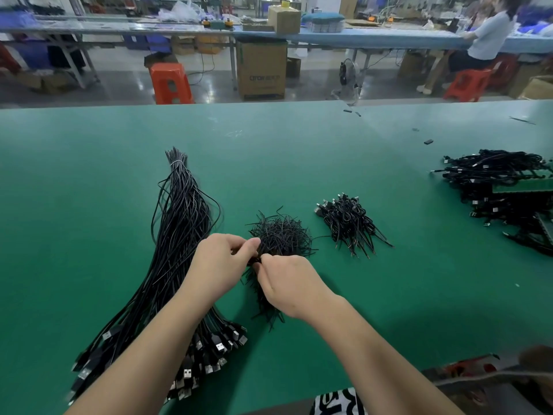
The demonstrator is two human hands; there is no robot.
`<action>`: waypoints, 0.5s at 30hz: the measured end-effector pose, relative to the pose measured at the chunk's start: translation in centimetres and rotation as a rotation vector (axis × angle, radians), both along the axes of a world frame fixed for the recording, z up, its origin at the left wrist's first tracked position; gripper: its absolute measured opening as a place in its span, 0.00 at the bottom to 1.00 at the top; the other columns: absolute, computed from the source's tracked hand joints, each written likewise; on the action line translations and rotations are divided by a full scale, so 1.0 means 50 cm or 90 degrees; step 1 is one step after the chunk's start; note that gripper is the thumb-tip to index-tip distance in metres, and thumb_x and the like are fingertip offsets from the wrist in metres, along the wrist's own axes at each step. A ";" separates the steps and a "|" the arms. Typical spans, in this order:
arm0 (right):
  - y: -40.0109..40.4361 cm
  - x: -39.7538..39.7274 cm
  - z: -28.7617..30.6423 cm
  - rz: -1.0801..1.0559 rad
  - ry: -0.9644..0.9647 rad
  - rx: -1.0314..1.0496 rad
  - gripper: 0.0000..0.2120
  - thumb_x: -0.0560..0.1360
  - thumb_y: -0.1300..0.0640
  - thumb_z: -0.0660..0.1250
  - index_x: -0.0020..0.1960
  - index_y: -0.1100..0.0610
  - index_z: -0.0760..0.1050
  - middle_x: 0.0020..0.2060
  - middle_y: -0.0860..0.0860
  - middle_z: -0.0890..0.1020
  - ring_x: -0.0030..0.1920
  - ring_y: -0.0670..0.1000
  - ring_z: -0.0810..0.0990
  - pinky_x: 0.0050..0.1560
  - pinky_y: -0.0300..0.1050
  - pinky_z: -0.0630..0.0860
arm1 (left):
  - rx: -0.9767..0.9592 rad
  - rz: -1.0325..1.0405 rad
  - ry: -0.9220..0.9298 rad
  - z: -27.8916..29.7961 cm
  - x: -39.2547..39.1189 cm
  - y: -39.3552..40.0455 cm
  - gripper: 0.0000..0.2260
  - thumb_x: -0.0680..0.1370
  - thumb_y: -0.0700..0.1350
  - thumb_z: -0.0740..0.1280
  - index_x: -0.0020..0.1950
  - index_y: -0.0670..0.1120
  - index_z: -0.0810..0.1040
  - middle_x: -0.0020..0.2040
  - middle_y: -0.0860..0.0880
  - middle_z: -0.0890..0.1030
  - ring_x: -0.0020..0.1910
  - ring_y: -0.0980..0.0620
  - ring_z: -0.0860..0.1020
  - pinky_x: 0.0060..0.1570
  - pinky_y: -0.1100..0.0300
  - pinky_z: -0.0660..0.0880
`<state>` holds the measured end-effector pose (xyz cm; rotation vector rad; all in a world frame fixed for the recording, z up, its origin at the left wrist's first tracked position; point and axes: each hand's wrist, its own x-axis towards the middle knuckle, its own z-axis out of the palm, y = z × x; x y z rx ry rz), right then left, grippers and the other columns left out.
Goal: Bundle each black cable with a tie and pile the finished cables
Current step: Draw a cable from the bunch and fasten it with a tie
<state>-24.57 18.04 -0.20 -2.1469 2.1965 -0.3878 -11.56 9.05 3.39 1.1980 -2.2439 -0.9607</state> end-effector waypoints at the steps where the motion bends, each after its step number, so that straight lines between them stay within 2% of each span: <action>1: -0.003 -0.001 -0.001 -0.006 0.009 0.003 0.12 0.85 0.52 0.50 0.48 0.55 0.68 0.40 0.55 0.81 0.35 0.59 0.76 0.36 0.50 0.65 | -0.018 -0.019 -0.011 0.004 0.001 0.005 0.13 0.79 0.55 0.69 0.38 0.51 0.85 0.27 0.53 0.79 0.22 0.54 0.70 0.24 0.64 0.67; 4: -0.005 -0.001 -0.008 -0.023 0.046 -0.001 0.14 0.83 0.54 0.51 0.54 0.58 0.74 0.42 0.55 0.83 0.39 0.60 0.81 0.35 0.48 0.64 | -0.076 -0.058 -0.088 0.015 0.001 0.014 0.07 0.77 0.54 0.70 0.43 0.56 0.86 0.40 0.55 0.85 0.30 0.54 0.79 0.35 0.60 0.76; 5: -0.004 0.001 -0.010 -0.029 0.052 -0.005 0.13 0.83 0.54 0.52 0.53 0.58 0.74 0.42 0.55 0.83 0.39 0.60 0.82 0.35 0.48 0.64 | -0.097 -0.059 -0.117 0.017 0.000 0.014 0.05 0.77 0.52 0.70 0.45 0.56 0.86 0.42 0.55 0.86 0.29 0.56 0.78 0.34 0.60 0.76; 7: -0.005 0.005 -0.013 -0.042 0.062 -0.008 0.12 0.84 0.53 0.52 0.51 0.56 0.73 0.42 0.55 0.83 0.39 0.60 0.82 0.35 0.49 0.63 | -0.143 -0.062 -0.181 0.017 -0.004 0.016 0.06 0.78 0.49 0.68 0.49 0.55 0.85 0.45 0.55 0.85 0.27 0.59 0.75 0.31 0.62 0.73; 8: -0.007 0.007 -0.014 -0.046 0.066 -0.007 0.12 0.84 0.52 0.53 0.51 0.56 0.72 0.42 0.54 0.83 0.39 0.60 0.82 0.35 0.49 0.62 | -0.170 -0.061 -0.214 0.016 -0.006 0.018 0.06 0.78 0.48 0.67 0.50 0.55 0.85 0.46 0.56 0.85 0.29 0.59 0.75 0.32 0.61 0.72; 12: -0.010 0.012 -0.012 -0.047 0.099 -0.014 0.12 0.84 0.52 0.54 0.51 0.56 0.73 0.40 0.53 0.83 0.36 0.59 0.82 0.33 0.48 0.61 | -0.268 -0.034 -0.245 0.015 -0.013 0.027 0.07 0.80 0.50 0.64 0.51 0.55 0.82 0.48 0.55 0.82 0.47 0.52 0.79 0.42 0.58 0.75; 15: -0.005 0.018 -0.008 -0.076 0.099 -0.033 0.07 0.79 0.54 0.66 0.45 0.57 0.75 0.33 0.52 0.81 0.29 0.58 0.81 0.30 0.43 0.60 | -0.342 -0.034 -0.254 0.008 -0.017 0.032 0.07 0.81 0.50 0.62 0.51 0.54 0.80 0.50 0.54 0.80 0.52 0.52 0.78 0.47 0.58 0.72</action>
